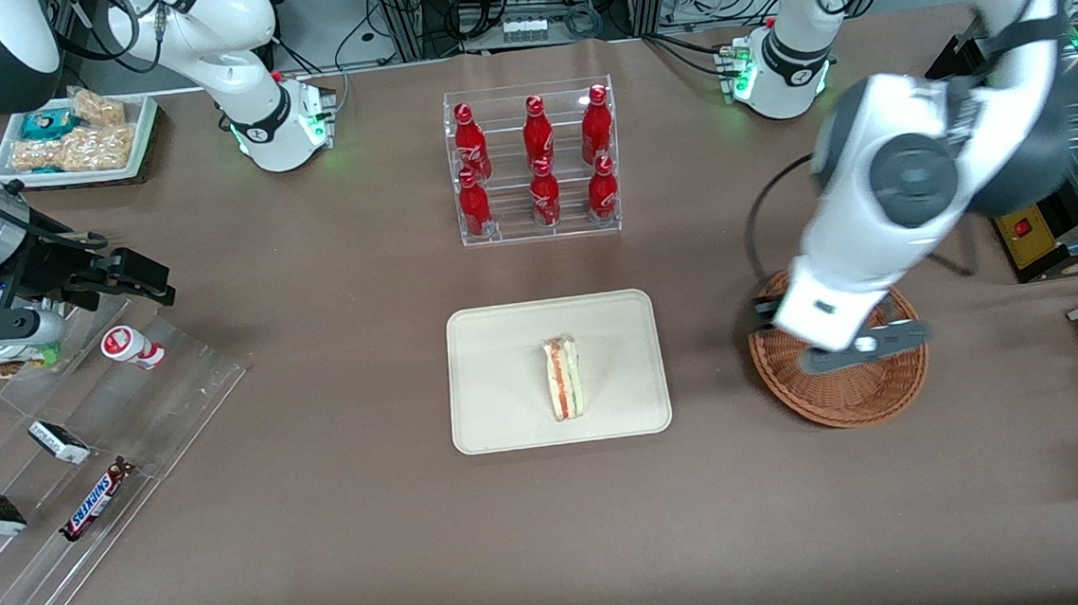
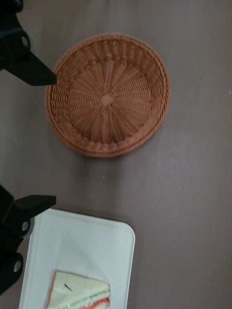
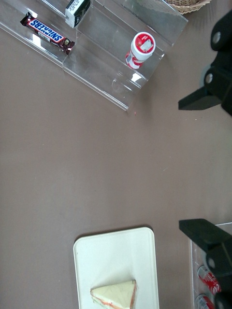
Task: Place sandwich from basket to tray
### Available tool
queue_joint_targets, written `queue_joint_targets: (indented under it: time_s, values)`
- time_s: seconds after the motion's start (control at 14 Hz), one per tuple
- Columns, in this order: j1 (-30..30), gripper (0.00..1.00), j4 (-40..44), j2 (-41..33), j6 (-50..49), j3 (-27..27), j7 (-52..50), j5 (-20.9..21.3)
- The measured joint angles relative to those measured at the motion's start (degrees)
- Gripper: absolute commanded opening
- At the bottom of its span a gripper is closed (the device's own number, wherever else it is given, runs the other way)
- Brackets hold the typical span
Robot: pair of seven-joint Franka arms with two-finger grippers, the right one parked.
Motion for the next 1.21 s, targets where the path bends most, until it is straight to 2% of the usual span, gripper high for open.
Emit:
queue_joint_targets:
  time_s: [0.43, 0.86, 1.21]
  values:
    - [2.9, 1.00, -2.7, -7.4, -5.4, 1.0, 5.0, -0.1]
    - [3.6, 1.00, -3.3, -16.6, -11.4, 12.4, 28.5, -2.6]
    - [3.7, 1.00, -3.1, -18.0, -8.3, 15.2, 32.6, -4.2]
